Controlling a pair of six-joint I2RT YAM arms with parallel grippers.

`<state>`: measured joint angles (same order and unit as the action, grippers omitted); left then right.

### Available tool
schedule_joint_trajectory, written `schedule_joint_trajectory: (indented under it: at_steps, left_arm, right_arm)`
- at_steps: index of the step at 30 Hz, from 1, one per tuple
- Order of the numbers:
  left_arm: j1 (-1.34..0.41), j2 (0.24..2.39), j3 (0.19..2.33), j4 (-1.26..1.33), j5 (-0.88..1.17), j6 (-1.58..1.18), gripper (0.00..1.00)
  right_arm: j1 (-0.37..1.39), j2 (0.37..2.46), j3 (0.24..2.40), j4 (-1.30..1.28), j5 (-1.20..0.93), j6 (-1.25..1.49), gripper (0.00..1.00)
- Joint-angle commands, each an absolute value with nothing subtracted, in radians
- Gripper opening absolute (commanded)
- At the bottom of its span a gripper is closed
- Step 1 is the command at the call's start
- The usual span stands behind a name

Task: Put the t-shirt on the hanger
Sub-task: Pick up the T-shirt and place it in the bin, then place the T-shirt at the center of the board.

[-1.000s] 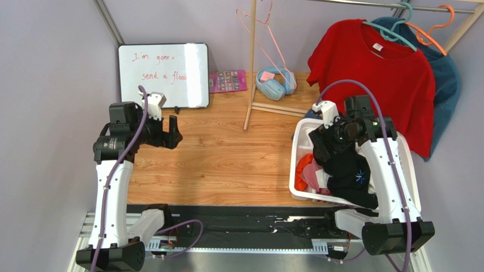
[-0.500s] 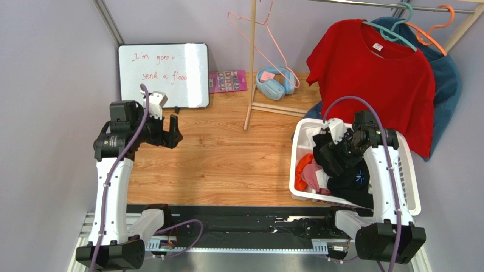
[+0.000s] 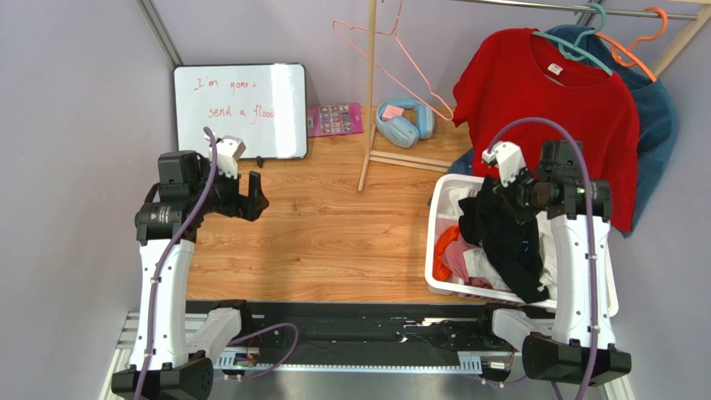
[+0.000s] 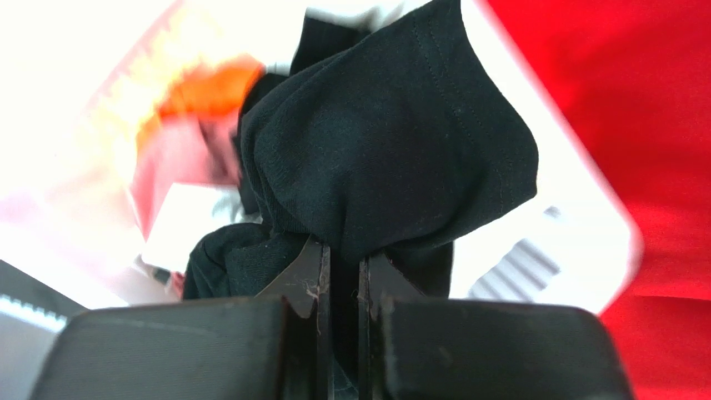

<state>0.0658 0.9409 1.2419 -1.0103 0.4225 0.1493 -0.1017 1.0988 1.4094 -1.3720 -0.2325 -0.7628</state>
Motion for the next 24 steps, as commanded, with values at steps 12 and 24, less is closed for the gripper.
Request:
schedule_joint_trajectory:
  at_steps: [12,24]
  left_arm:
    - [0.066,0.881,1.339,-0.888,0.702,0.153,0.99]
    - [-0.035,0.838,1.264,-0.718,1.094,0.184,0.98]
  right_arm:
    - [-0.072,1.232,2.137,-1.308,-0.727,-0.410,0.00]
    - [0.043,1.190,2.068,-0.548,-0.927,0.334,0.00]
